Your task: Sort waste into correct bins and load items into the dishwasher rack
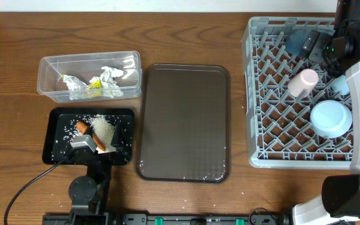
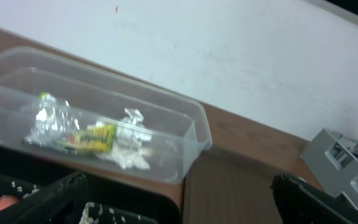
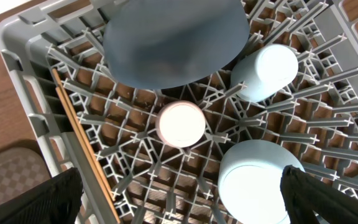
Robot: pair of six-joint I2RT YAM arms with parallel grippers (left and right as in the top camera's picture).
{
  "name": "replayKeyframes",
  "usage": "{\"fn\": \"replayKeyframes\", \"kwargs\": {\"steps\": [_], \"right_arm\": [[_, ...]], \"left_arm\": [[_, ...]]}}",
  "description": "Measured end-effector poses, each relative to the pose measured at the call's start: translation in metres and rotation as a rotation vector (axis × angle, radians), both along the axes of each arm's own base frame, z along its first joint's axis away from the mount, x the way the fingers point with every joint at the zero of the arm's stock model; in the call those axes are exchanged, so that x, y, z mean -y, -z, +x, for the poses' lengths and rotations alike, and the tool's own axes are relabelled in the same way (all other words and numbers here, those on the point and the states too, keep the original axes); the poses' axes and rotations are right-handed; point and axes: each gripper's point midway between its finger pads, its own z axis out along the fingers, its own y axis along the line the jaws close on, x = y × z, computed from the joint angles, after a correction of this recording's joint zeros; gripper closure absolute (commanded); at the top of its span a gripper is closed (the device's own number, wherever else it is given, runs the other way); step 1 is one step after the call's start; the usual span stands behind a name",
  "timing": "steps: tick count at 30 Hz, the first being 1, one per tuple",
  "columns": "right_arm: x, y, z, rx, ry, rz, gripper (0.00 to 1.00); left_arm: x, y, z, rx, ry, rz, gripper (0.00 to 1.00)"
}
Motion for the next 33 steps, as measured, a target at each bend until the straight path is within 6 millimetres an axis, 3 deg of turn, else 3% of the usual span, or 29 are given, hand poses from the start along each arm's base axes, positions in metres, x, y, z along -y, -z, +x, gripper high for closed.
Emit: {"fn": "replayKeyframes", "kwargs": {"steps": [6, 18, 33], "right_arm": [[0.0, 0.0, 0.0, 0.0, 0.0, 0.0, 0.01], [0.0, 0.0, 0.0, 0.0, 0.0, 0.0, 0.01], [0.0, 0.0, 0.0, 0.0, 0.0, 0.0, 0.01]], "left_arm": [[0.0, 0.021, 0.001, -0.054, 0.006, 0.068, 0.03], [0.0, 0.021, 0.001, -0.053, 0.018, 0.246, 0.03], [0.0, 0.021, 0.001, -0.053, 0.02, 0.264, 0.03]]}}
